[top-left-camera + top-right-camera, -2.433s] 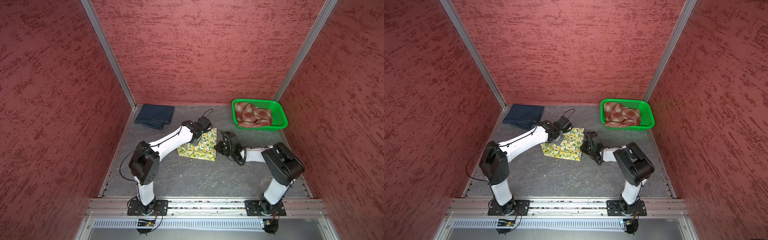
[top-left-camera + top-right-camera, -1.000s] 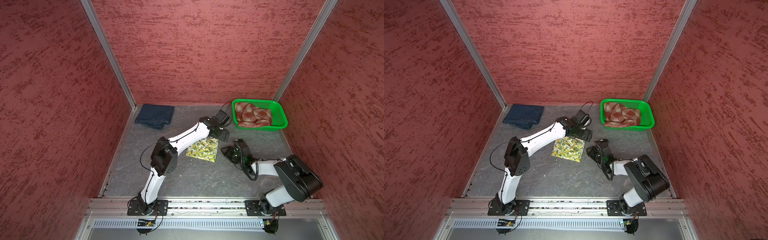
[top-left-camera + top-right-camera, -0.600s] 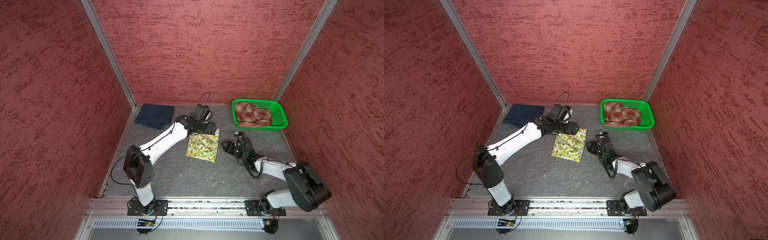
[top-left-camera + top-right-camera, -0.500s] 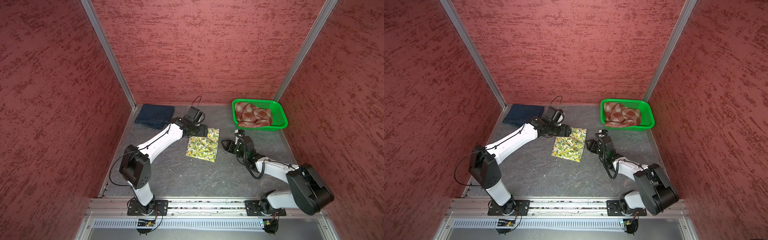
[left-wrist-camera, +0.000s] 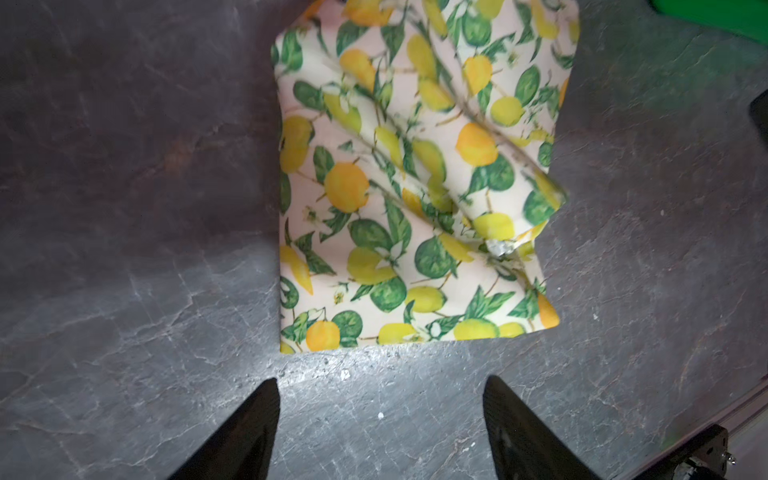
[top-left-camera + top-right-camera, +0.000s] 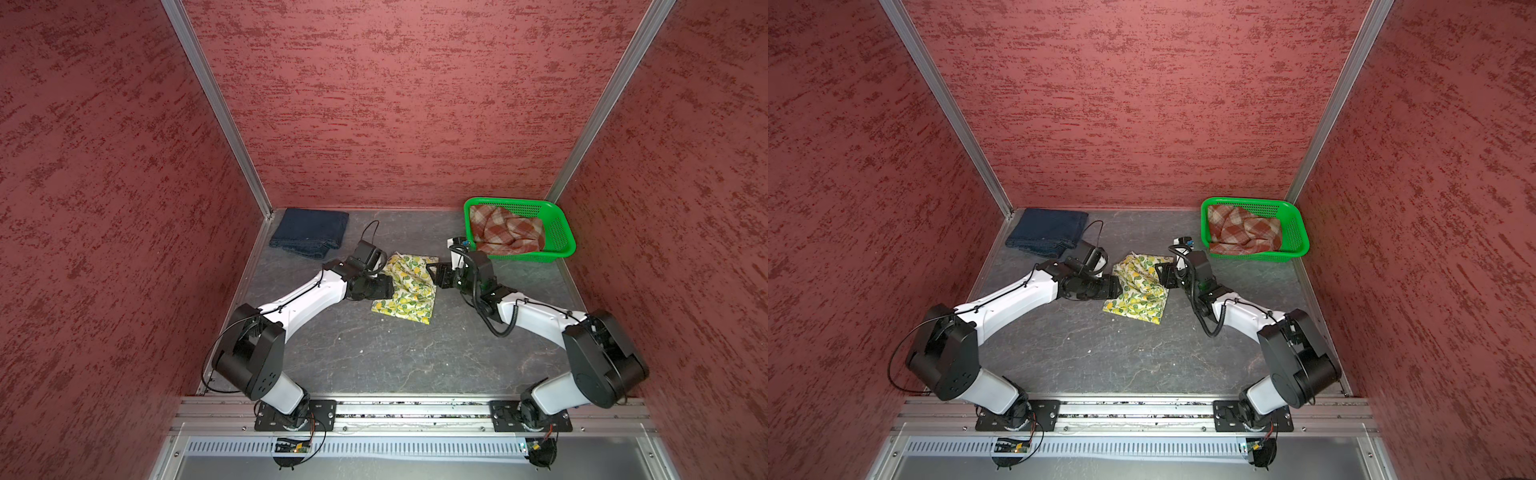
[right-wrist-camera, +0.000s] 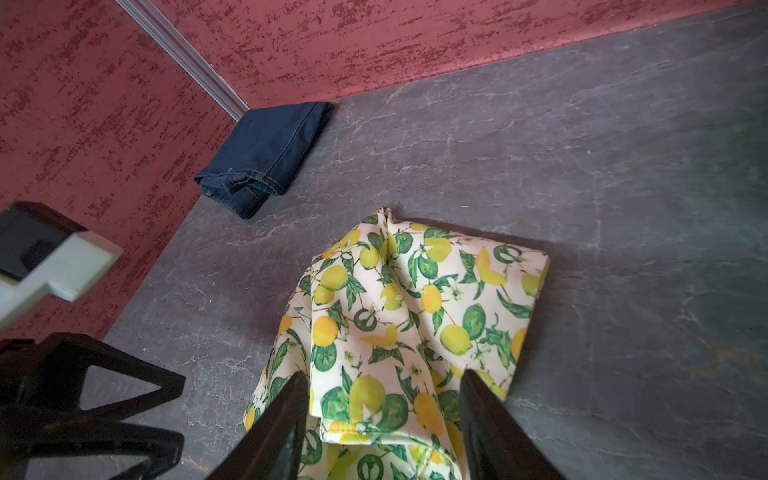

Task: Fold and stack the skirts

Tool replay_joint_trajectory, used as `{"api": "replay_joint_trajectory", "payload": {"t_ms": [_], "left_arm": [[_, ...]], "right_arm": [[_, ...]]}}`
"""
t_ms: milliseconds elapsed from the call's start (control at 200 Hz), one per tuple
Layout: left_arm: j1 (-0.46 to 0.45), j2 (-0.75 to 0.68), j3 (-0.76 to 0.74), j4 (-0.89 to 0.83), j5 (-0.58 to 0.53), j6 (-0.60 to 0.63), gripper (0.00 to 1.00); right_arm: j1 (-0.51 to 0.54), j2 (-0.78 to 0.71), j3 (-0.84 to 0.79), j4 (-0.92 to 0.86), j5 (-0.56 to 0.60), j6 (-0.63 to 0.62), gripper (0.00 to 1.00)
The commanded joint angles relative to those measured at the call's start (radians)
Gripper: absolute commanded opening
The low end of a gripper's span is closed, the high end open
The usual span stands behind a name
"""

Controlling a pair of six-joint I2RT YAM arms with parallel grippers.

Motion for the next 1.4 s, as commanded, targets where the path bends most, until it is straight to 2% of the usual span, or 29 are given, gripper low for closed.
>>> {"api": "replay_joint_trajectory", "payload": {"t_ms": [0,115,296,626,706,816,917,1052,1267,1392], "left_arm": [[0.000,0.009,-0.076,0.136,0.031,-0.050,0.77],[0.001,0.073,-0.107,0.194,0.009,-0.066,0.76],[0.004,0.168,-0.098,0.189,-0.012,-0.072,0.74],[0.031,0.161,-0.161,0.182,-0.018,-0.068,0.65],[0.040,0.161,-0.174,0.189,-0.012,-0.067,0.58],[0.046,0.172,-0.174,0.194,-0.005,-0.060,0.26],[0.048,0.191,-0.167,0.194,-0.003,-0.051,0.16],[0.050,0.223,-0.145,0.178,-0.013,-0.039,0.00],[0.050,0.262,-0.124,0.148,-0.033,-0.025,0.00],[0.053,0.268,-0.120,0.141,-0.035,-0.021,0.00]], "right_arm": [[0.039,0.030,0.049,-0.087,0.024,-0.102,0.60],[0.083,0.063,0.084,-0.123,0.070,-0.146,0.64],[0.134,0.125,0.141,-0.174,0.140,-0.212,0.70],[0.184,0.260,0.222,-0.211,0.217,-0.258,0.70],[0.195,0.286,0.227,-0.208,0.247,-0.260,0.65],[0.193,0.300,0.232,-0.197,0.286,-0.242,0.39],[0.188,0.298,0.244,-0.186,0.291,-0.235,0.28],[0.162,0.283,0.260,-0.196,0.263,-0.208,0.27],[0.080,0.231,0.257,-0.198,0.139,-0.140,0.31],[-0.011,0.220,0.250,-0.186,0.040,-0.085,0.41]]}}
